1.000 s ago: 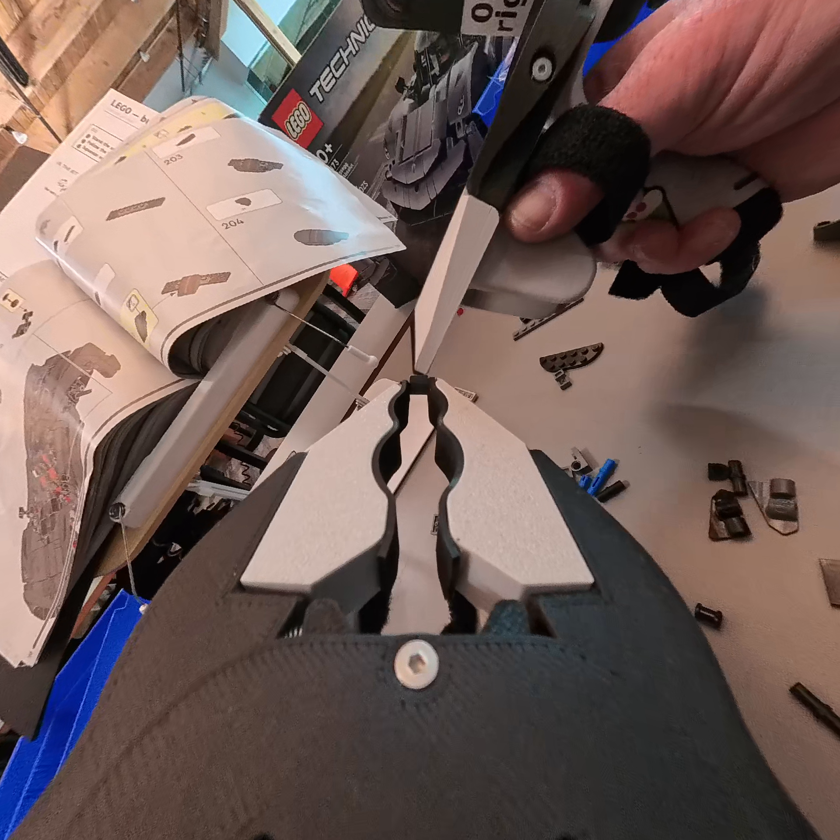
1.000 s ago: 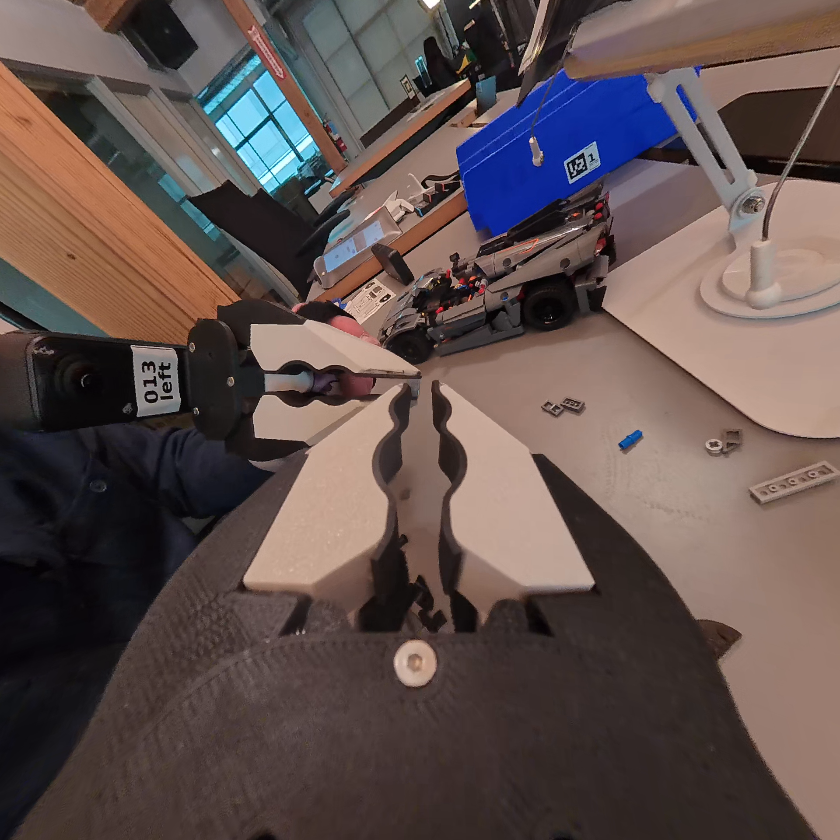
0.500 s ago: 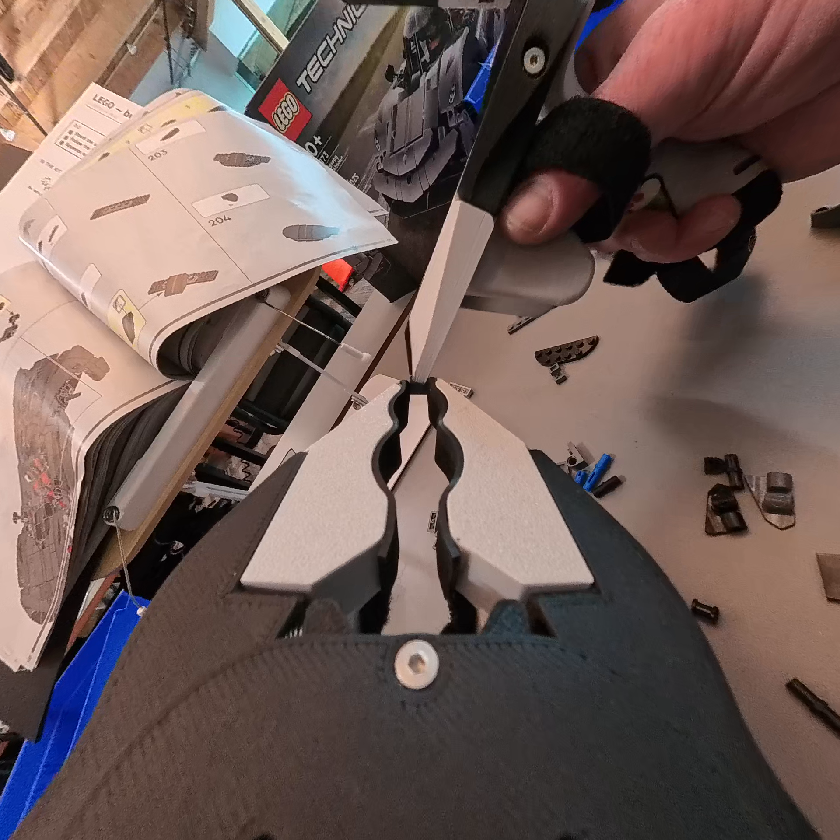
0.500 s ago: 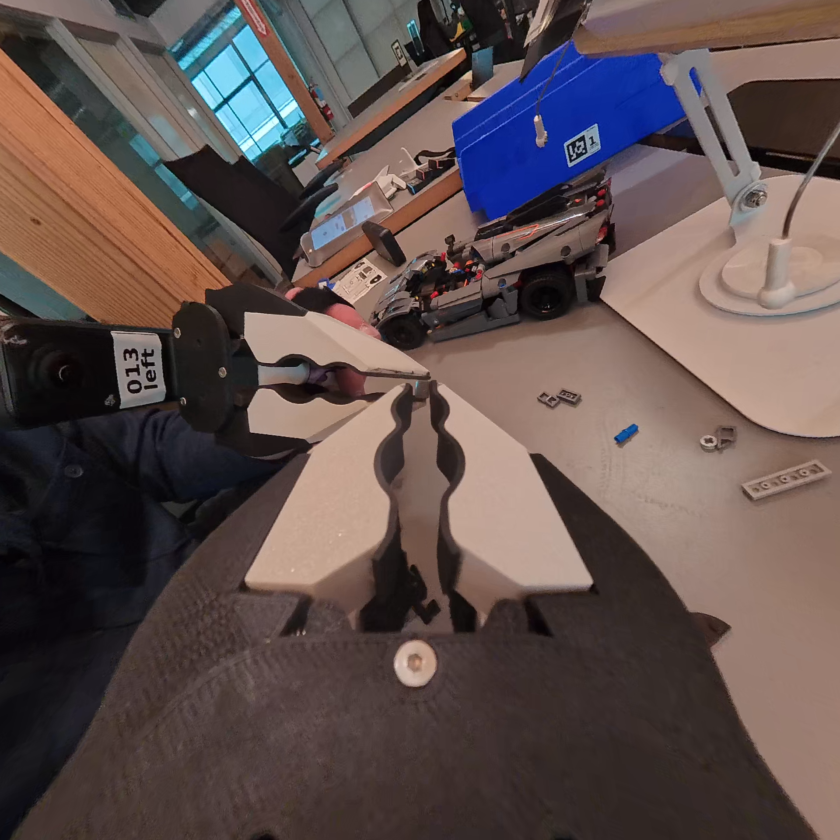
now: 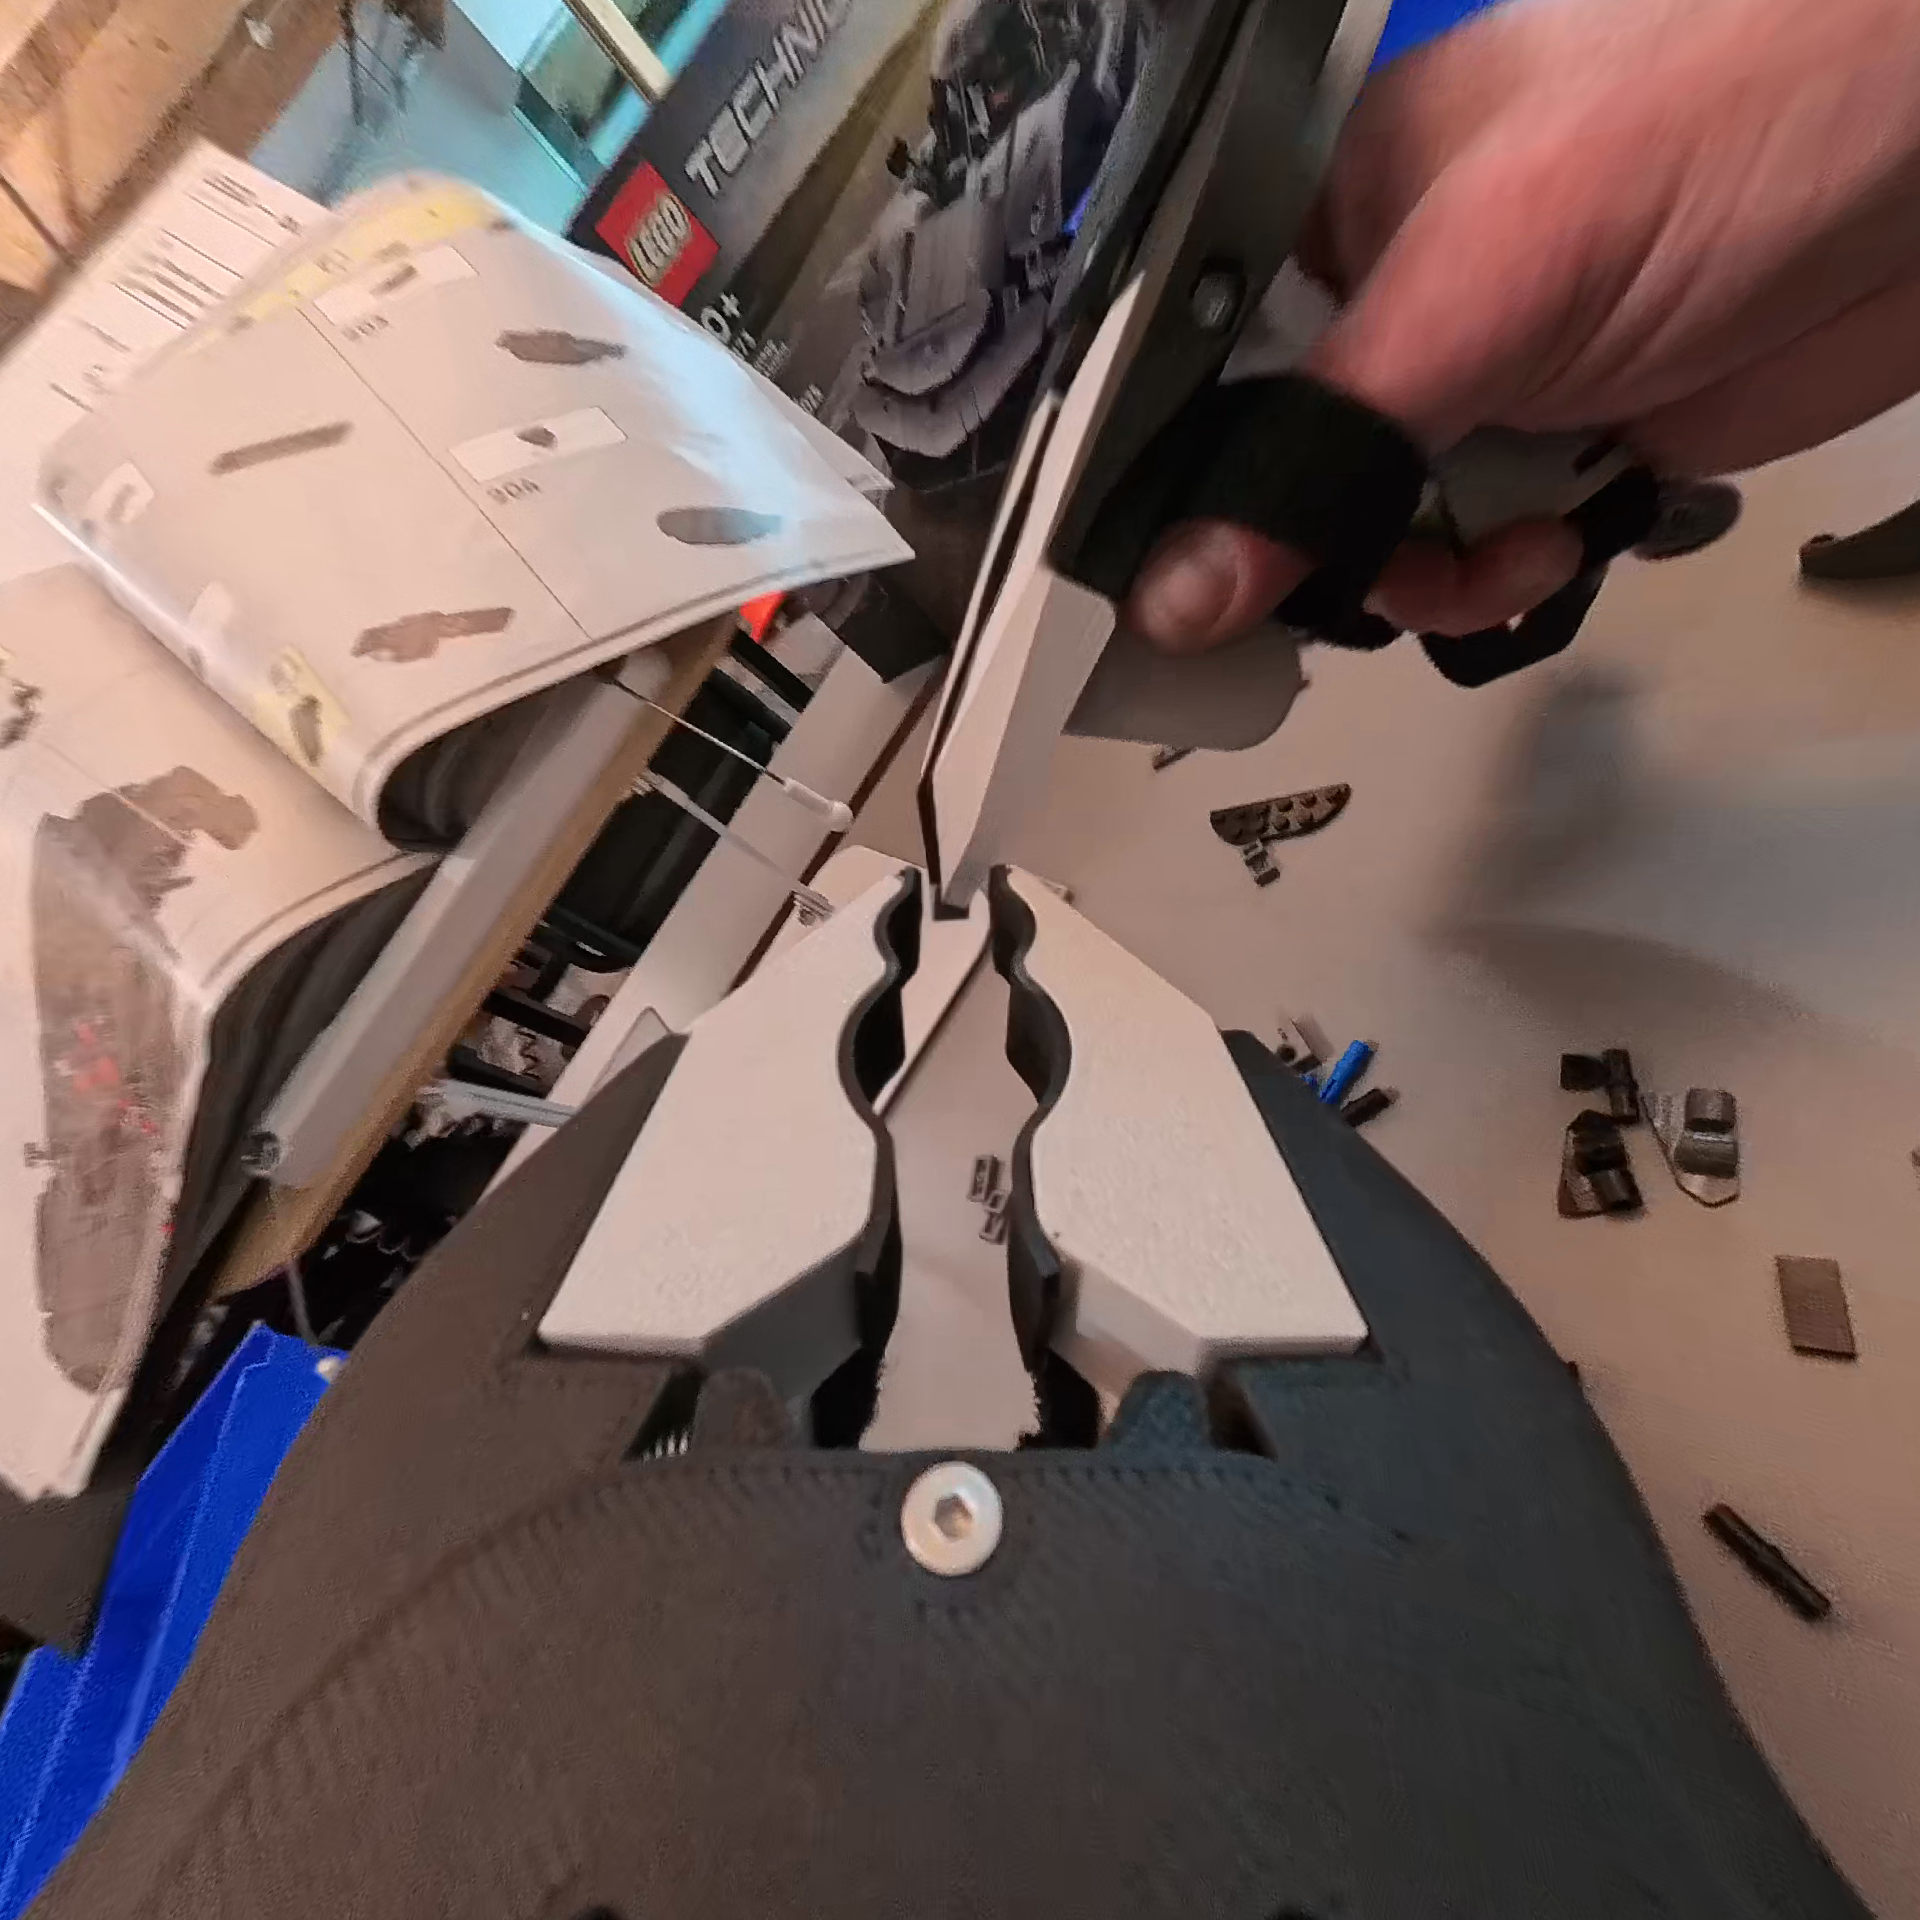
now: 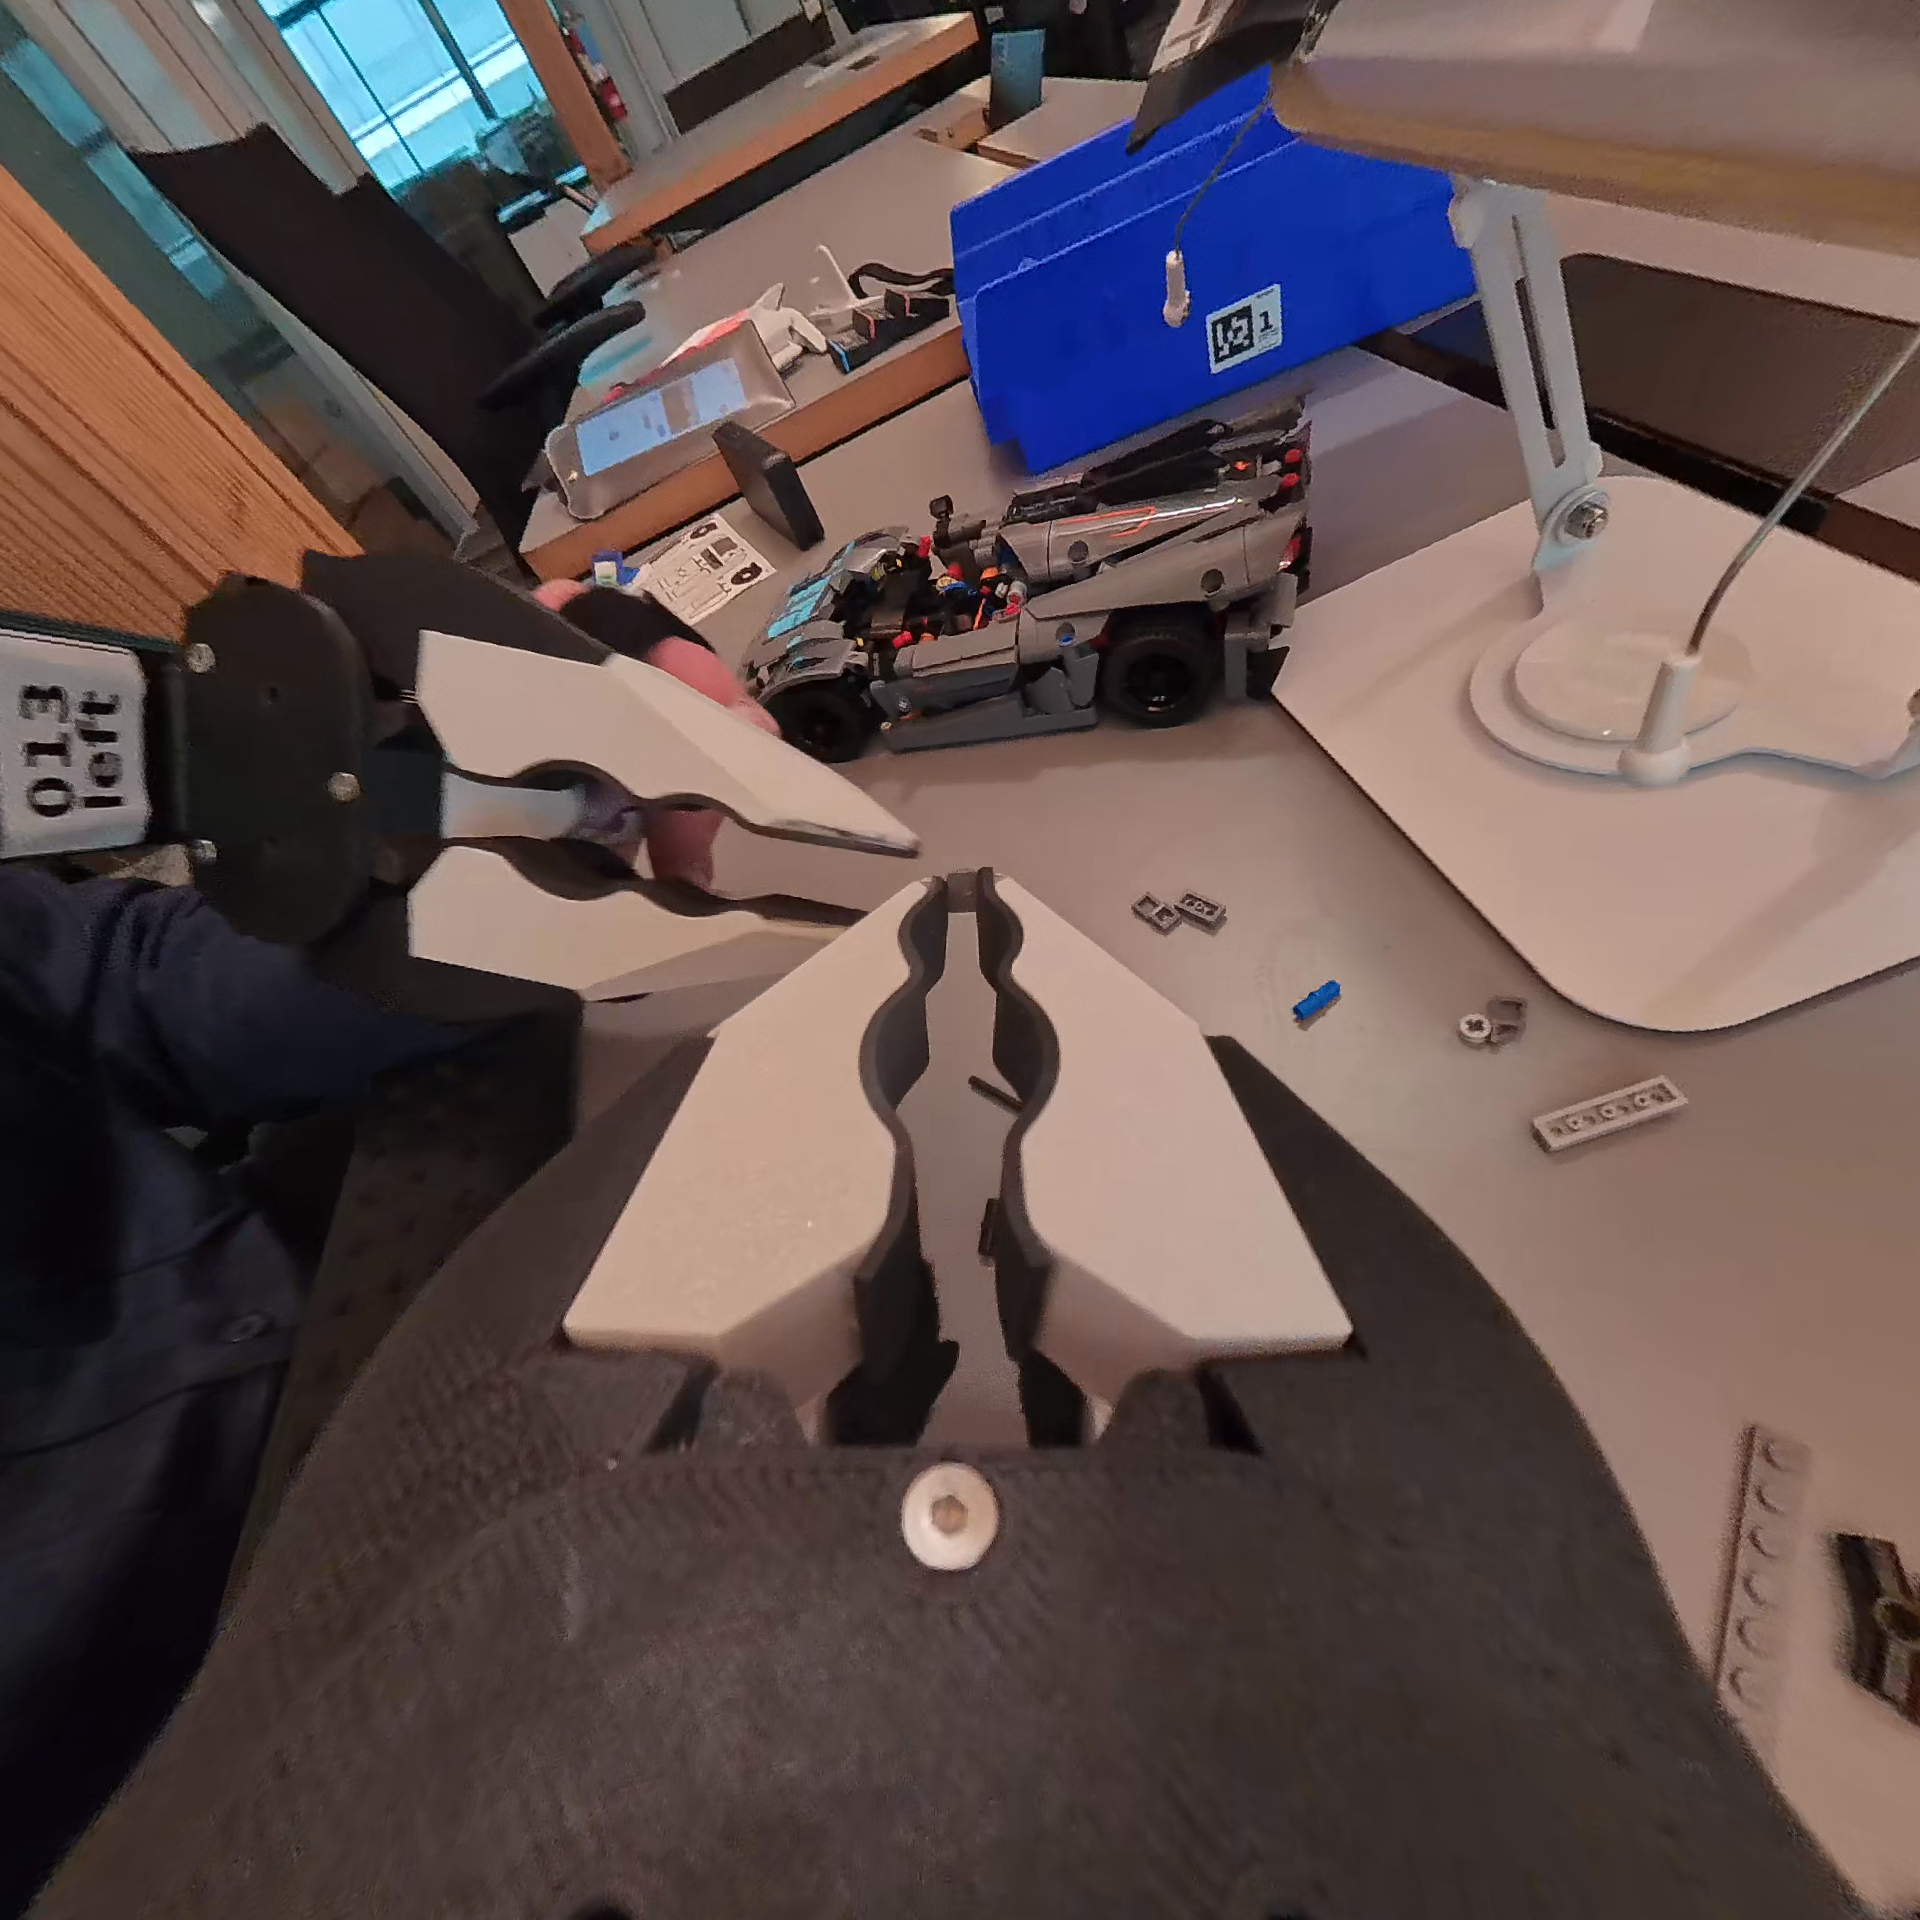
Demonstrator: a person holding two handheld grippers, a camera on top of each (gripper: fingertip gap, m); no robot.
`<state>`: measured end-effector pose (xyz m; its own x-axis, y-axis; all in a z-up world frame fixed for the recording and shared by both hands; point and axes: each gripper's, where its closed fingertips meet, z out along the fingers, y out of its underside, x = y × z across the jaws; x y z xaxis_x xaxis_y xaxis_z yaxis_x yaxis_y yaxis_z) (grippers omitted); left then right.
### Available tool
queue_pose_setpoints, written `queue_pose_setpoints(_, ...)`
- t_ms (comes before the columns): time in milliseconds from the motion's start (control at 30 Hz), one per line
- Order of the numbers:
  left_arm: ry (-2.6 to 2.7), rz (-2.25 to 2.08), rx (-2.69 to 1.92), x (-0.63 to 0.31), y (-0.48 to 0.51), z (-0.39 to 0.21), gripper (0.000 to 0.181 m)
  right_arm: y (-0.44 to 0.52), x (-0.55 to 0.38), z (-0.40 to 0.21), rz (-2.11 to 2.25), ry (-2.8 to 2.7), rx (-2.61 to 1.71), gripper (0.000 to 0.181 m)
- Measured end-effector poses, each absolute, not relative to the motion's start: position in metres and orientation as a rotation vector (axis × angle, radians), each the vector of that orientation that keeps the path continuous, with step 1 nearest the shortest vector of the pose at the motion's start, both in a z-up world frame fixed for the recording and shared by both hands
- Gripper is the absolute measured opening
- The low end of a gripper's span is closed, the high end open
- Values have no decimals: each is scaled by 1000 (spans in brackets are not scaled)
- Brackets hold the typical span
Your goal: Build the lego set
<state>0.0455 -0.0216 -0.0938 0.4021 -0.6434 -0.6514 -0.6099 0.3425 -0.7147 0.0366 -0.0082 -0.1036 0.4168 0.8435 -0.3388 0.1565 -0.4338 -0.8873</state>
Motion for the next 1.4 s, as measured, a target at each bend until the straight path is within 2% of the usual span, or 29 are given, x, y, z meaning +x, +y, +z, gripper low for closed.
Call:
queue_pose_setpoints(200,1233,-47,-1197,48,-45,-69,8,14,35,-112,922,-932,-1913,4)
queue_pose_setpoints(333,1229,-54,-1168,47,-49,-63,5,12,2,-122,749,-1217,-1918,4)
queue_pose_setpoints(433,1168,-48,-1172,36,-45,-54,10,21,-25,-130,608,-1386,-1931,4)
queue_pose_setpoints(733,1014,-53,-1116,11,-46,-22,3,56,-87,-141,529,-1739,-1831,4)
queue_pose_setpoints(1100,1004,-118,-1089,15,-56,-17,2,65,-134,-161,389,-2129,-1643,4)
queue_pose_setpoints(1400,1023,-156,-1122,18,-54,-23,2,76,-144,-171,283,-2133,-1618,4)
